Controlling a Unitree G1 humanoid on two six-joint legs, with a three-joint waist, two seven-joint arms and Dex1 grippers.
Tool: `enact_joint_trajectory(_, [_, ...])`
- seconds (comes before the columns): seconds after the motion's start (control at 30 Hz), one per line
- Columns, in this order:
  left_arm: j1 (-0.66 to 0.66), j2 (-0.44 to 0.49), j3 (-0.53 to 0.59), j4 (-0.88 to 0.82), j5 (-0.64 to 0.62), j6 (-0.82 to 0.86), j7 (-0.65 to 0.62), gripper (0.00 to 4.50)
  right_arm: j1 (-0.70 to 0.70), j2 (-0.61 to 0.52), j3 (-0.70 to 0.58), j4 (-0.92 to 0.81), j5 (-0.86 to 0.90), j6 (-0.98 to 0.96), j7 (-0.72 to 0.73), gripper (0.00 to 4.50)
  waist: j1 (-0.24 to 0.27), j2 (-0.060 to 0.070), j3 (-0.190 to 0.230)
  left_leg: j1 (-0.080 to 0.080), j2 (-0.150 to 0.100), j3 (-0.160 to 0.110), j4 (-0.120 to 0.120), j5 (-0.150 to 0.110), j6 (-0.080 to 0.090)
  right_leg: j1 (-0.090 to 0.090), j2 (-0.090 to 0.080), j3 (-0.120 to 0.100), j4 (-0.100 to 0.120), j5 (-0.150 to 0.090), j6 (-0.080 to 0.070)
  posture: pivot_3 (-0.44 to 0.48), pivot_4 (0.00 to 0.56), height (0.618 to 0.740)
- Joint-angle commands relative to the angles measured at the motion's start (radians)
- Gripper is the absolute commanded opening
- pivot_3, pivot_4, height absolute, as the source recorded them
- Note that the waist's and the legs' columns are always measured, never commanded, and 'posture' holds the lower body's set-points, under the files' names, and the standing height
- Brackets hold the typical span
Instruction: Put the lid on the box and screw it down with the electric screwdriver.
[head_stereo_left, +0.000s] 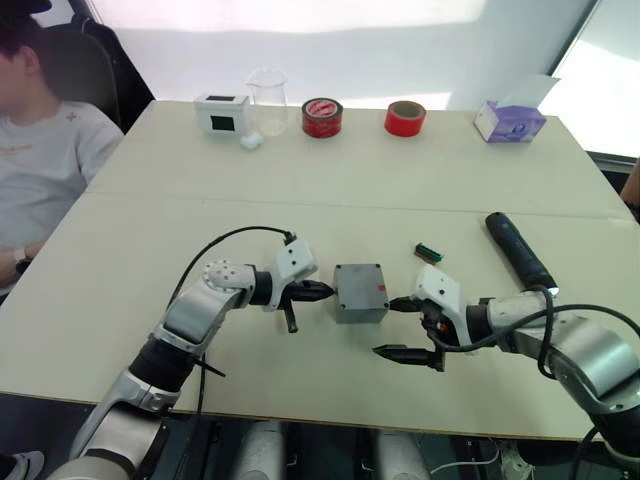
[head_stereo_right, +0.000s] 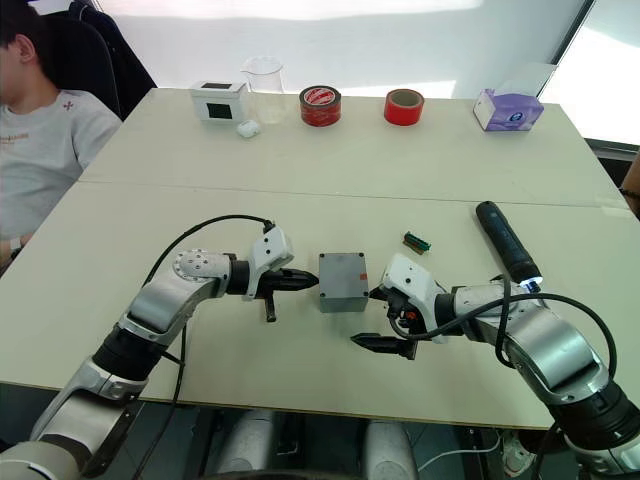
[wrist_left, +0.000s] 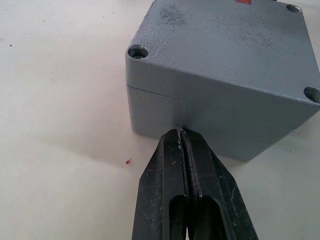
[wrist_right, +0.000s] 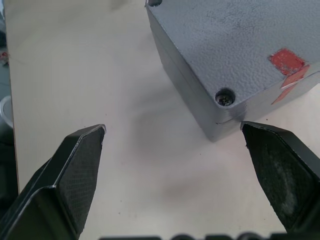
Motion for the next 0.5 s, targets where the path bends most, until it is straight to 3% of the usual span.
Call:
enact_joint_trajectory(0.03, [-0.015, -0.003, 0.011, -0.016, -0.003, -0.021, -0.006, 0.0, 0.005, 0.01, -0.035, -0.051, 0.022, 0.003, -0.012, 4.45, 0.001, 0.0, 0.0, 0.0, 0.0, 0.0, 0.0, 0.0, 0.0, 0.0, 0.0, 0.0, 0.0, 0.0, 0.0, 0.0, 0.15, 0.715])
enact_joint_trajectory(0.3, [-0.019, 0.006, 0.021, -0.011, -0.002, -0.028, -0.009, 0.0, 0.006, -0.001, -0.075, -0.046, 0.037, 0.01, -0.02, 4.45, 0.001, 0.0, 0.0, 0.0, 0.0, 0.0, 0.0, 0.0, 0.0, 0.0, 0.0, 0.0, 0.0, 0.0, 0.0, 0.0, 0.15, 0.715])
enact_joint_trajectory(0.5, [-0.02, 0.068, 0.122, -0.054, -0.082, 0.045, -0.033, 0.0, -0.014, 0.007, -0.309, 0.05, 0.151, 0.047, -0.023, 4.45, 0.0, 0.0, 0.0, 0.0, 0.0, 0.0, 0.0, 0.0, 0.0, 0.0, 0.0, 0.0, 0.0, 0.0, 0.0, 0.0, 0.15, 0.715])
